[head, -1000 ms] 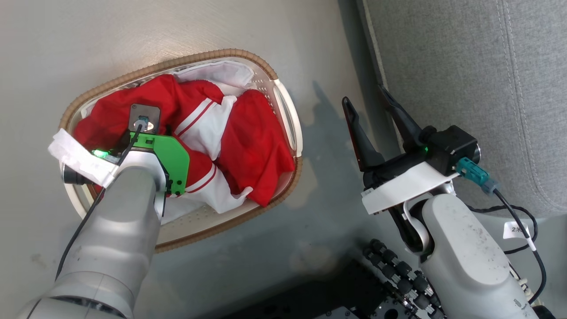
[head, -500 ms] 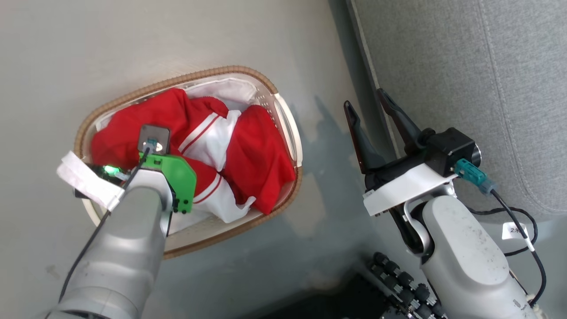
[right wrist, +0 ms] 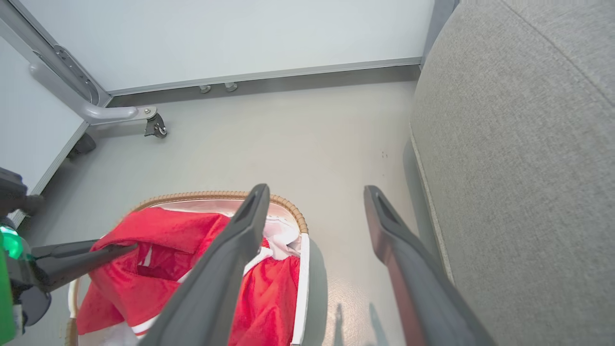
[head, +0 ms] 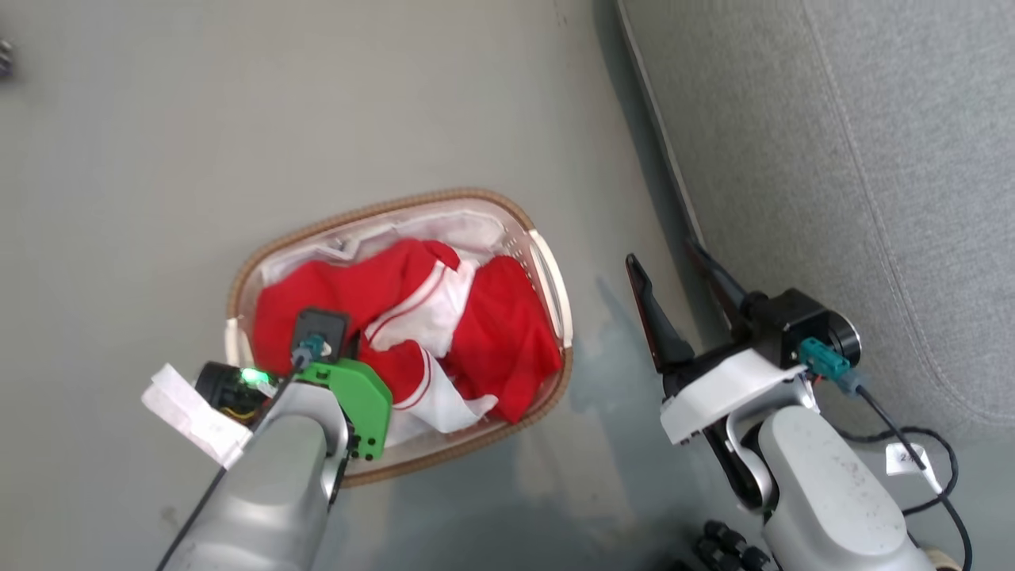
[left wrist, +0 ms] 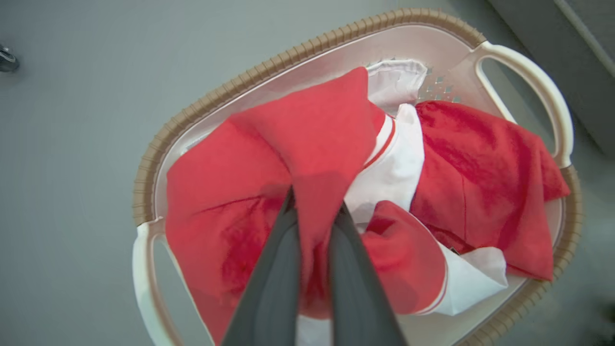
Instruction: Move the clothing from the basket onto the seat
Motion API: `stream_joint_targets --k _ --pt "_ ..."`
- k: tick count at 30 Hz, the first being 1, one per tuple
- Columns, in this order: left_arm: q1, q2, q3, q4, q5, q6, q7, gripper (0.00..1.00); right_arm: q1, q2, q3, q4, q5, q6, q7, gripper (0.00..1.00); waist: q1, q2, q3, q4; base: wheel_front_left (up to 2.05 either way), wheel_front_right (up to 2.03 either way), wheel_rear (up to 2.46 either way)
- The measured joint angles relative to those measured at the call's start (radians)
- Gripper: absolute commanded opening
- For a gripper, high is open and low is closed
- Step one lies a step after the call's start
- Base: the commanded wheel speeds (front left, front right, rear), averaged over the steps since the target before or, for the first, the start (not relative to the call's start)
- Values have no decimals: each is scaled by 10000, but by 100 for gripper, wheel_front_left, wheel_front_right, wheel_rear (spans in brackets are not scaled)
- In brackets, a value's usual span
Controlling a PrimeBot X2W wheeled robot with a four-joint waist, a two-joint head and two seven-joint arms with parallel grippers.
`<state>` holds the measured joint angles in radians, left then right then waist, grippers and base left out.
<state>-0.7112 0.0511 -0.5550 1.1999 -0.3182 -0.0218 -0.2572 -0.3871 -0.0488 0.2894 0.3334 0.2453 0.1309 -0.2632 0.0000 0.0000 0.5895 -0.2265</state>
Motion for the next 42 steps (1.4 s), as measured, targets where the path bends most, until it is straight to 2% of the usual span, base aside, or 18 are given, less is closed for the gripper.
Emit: stream_joint_targets --k 12,20,27,36,42 --pt "1619 -13 -94 -3001 -410 144 -52 0 1312 2 -270 451 -316 0 0 100 0 0 -2031 749 0 0 0" --pt "2580 -13 479 -5225 -268 81 -63 0 2125 0 -401 512 -347 0 0 100 -1 1 -3390 1254 0 0 0" --pt "3290 -13 1074 -6892 -138 -159 -67 0 2631 2 -387 525 -529 0 0 100 -1 1 -4418 1644 0 0 0" --pt "3477 -13 1450 -8301 -284 -485 -65 0 3061 0 -420 568 -606 0 0 100 -1 1 -5319 2034 0 0 0" --pt "3472 -10 1415 -9072 -642 -487 -67 0 3212 0 -360 598 -525 2 0 100 -1 1 -5692 2117 0 0 0"
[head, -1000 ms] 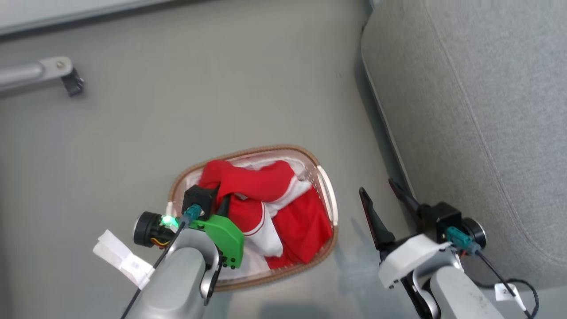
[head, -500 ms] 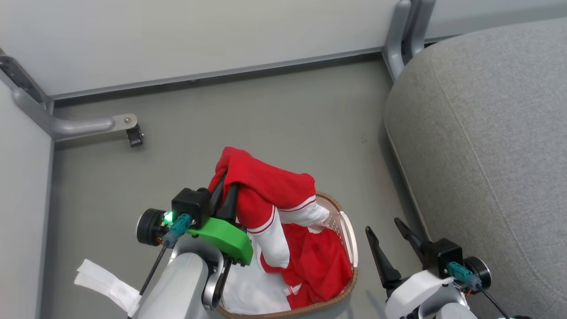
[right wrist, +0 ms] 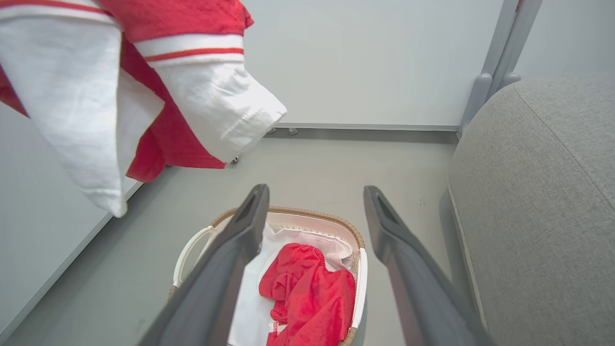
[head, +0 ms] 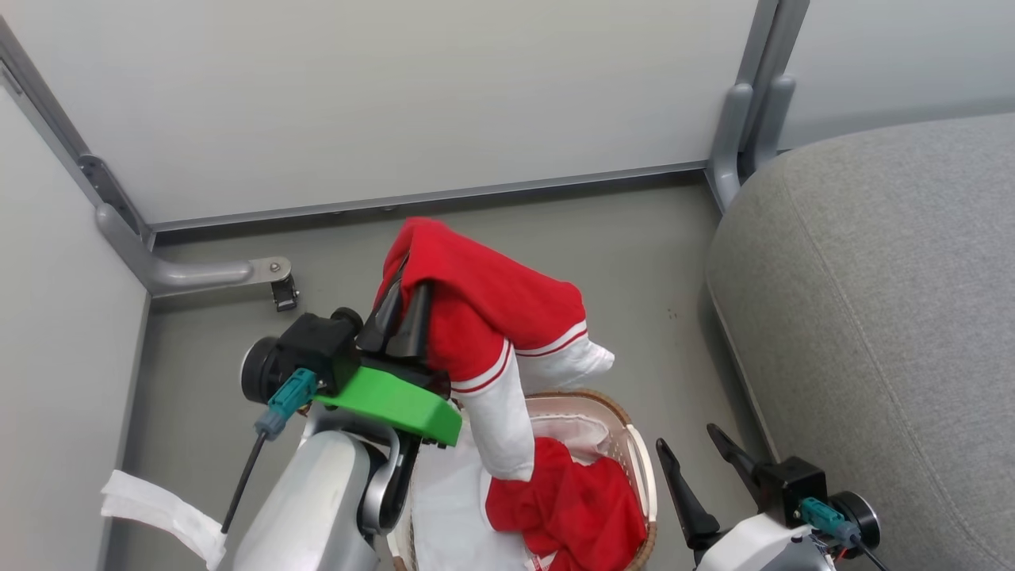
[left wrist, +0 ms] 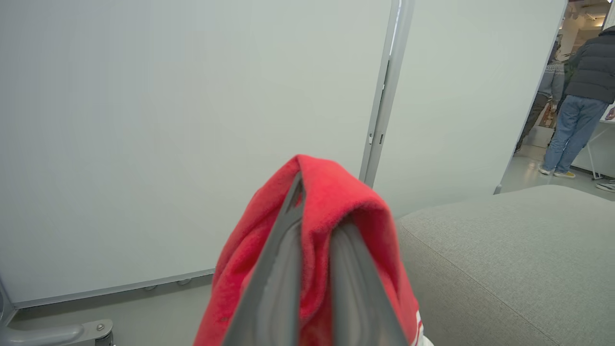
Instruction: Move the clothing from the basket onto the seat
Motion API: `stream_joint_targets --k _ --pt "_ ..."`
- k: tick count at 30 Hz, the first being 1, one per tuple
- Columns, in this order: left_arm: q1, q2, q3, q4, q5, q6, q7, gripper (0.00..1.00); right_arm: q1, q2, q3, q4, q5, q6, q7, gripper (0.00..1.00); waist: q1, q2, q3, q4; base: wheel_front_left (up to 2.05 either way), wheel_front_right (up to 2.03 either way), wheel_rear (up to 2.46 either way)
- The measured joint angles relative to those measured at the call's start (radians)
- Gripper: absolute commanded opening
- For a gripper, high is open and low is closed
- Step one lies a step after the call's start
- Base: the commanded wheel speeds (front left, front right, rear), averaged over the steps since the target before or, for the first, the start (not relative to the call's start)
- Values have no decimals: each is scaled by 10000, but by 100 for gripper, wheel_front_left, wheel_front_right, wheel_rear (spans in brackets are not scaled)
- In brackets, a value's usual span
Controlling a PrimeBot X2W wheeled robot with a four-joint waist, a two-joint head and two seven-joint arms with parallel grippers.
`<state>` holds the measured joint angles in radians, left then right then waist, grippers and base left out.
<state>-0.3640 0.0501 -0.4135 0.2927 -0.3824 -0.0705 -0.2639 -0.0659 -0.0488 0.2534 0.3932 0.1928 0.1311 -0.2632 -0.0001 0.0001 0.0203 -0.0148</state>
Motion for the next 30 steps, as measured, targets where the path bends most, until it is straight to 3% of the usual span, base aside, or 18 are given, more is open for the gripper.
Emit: stream_joint_targets --k 11,20,30 --pt "-21 -8 -393 -420 -309 242 2 0 -182 -2 447 -652 -86 -2 0 100 0 0 -71 -76 0 0 0" --pt "-13 -6 -548 -309 -389 268 2 0 -2695 -934 2882 -732 -186 0 0 100 0 0 101 -182 0 0 0" --pt "-43 -8 -1181 -247 -562 268 0 0 -5179 -1124 5014 550 568 0 0 100 0 0 255 84 0 0 0"
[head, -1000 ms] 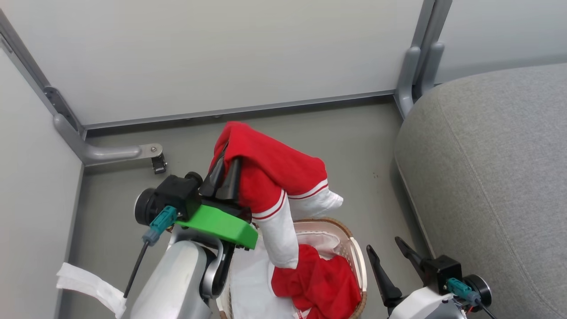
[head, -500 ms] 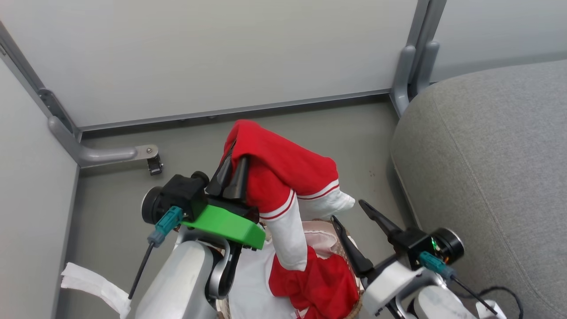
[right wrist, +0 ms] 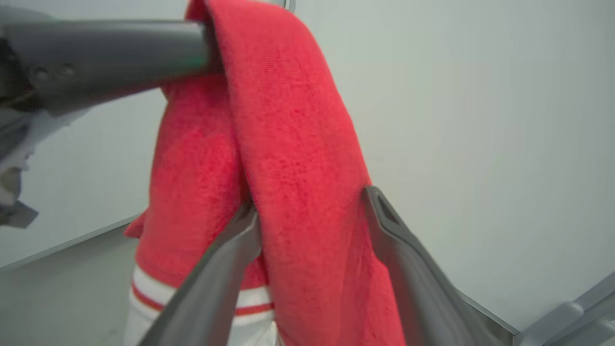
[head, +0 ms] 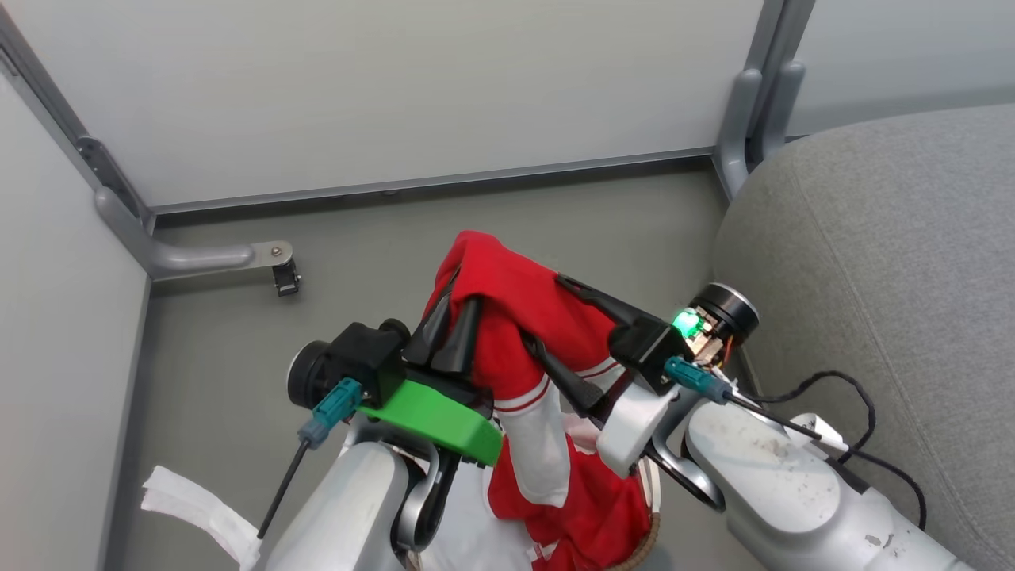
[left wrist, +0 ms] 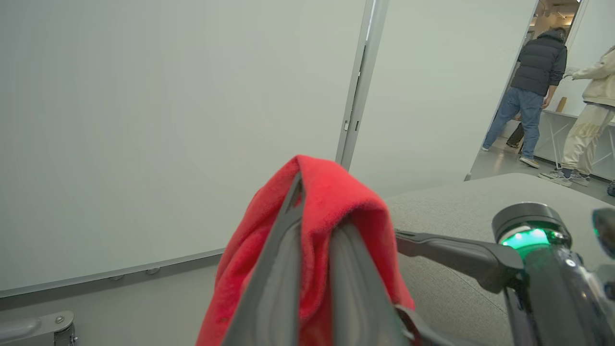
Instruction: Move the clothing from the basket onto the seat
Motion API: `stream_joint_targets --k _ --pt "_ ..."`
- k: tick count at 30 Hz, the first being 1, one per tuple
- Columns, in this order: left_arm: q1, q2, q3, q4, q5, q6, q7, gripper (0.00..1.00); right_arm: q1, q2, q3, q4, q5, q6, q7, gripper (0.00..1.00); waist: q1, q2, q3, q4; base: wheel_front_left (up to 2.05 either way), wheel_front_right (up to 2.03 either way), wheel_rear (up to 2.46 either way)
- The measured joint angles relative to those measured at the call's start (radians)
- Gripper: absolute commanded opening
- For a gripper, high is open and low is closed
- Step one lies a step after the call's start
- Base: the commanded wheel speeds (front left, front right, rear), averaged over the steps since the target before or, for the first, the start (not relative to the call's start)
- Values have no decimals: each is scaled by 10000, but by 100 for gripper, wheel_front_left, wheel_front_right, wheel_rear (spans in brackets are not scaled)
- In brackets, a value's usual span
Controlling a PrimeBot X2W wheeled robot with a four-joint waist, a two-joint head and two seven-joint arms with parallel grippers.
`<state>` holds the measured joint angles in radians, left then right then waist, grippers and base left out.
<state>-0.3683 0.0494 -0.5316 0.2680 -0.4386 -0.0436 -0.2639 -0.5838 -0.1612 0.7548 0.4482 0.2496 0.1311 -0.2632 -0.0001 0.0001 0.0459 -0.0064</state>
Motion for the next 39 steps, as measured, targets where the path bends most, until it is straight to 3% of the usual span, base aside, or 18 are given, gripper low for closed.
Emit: stream_joint_targets --k 10,11,12,22,23,24,25,32,39 --pt "-166 4 -779 0 -341 -8 2 0 -994 493 1684 1411 1206 2 0 100 0 0 161 430 0 0 0" --pt "-169 4 -826 0 -360 -6 2 0 -1024 545 1753 1482 1306 0 0 5 0 0 174 462 0 0 0" --pt "-169 4 -859 4 -376 -4 2 0 -1035 587 1825 1532 1417 2 0 0 0 0 189 499 0 0 0" --pt "-155 2 -830 209 -389 96 0 0 -605 658 794 1187 1685 2 2 0 0 0 168 425 0 0 0" --pt "-149 2 -788 209 -337 115 0 42 -531 650 669 1104 1628 2 2 0 0 0 161 371 0 0 0" --pt "-131 4 -736 201 -311 142 0 94 -449 627 541 999 1553 2 0 0 0 0 157 306 0 0 0" --pt "-108 2 -685 194 -301 148 0 100 -372 621 424 938 1517 2 0 0 0 0 156 247 0 0 0" --pt "188 2 -255 240 125 117 0 100 384 508 -623 364 1273 2 0 0 0 0 166 -544 0 0 0" --pt "375 -4 -67 257 268 -4 0 100 876 451 -1386 -244 1097 2 0 0 0 0 263 -1790 0 0 0"
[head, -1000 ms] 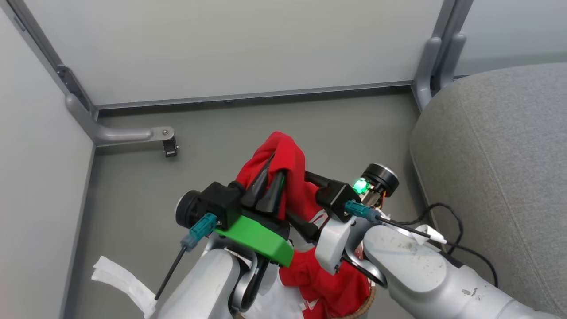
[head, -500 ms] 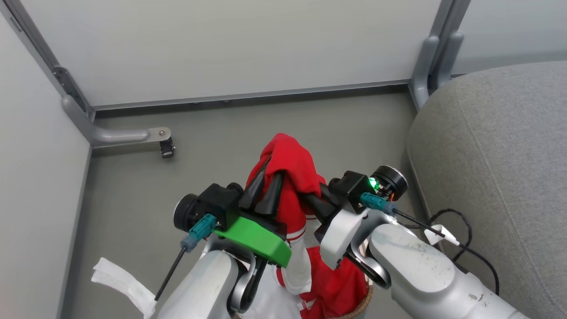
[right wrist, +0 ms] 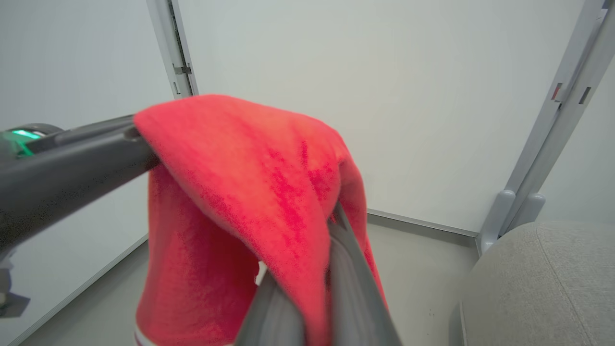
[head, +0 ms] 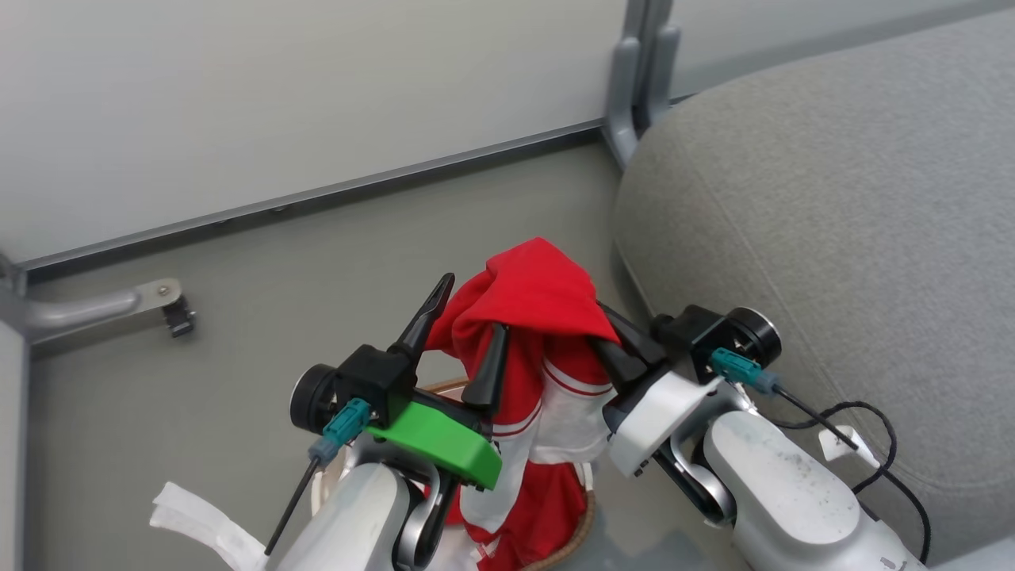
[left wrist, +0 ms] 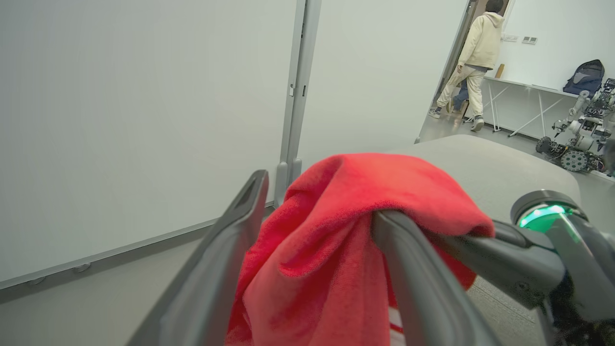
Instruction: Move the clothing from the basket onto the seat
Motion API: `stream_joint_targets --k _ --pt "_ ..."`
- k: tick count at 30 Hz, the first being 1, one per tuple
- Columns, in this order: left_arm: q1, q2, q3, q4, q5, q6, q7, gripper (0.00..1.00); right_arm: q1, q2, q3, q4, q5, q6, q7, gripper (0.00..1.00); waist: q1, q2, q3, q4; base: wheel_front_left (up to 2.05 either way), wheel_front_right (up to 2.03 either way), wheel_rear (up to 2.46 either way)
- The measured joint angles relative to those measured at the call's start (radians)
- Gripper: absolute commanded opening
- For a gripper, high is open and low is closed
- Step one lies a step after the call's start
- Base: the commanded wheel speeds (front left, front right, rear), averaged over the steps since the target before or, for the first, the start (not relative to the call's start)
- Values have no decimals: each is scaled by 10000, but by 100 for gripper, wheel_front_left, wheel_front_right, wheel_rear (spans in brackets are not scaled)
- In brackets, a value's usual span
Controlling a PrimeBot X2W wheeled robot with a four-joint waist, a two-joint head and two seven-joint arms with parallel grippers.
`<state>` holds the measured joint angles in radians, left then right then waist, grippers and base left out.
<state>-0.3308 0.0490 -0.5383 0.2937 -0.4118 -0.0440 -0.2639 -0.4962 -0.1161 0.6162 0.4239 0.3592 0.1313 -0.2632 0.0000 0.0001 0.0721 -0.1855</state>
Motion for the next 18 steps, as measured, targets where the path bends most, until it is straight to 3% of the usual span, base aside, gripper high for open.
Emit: stream_joint_targets --k 12,18 --pt "27 -12 121 205 184 -190 0 100 690 -71 -1482 -859 -276 2 0 0 0 0 325 -2472 0 0 0" --pt "-308 -19 -215 491 261 -437 0 100 1068 -272 -2508 -1396 -525 2 0 0 0 0 680 -3240 0 0 0"
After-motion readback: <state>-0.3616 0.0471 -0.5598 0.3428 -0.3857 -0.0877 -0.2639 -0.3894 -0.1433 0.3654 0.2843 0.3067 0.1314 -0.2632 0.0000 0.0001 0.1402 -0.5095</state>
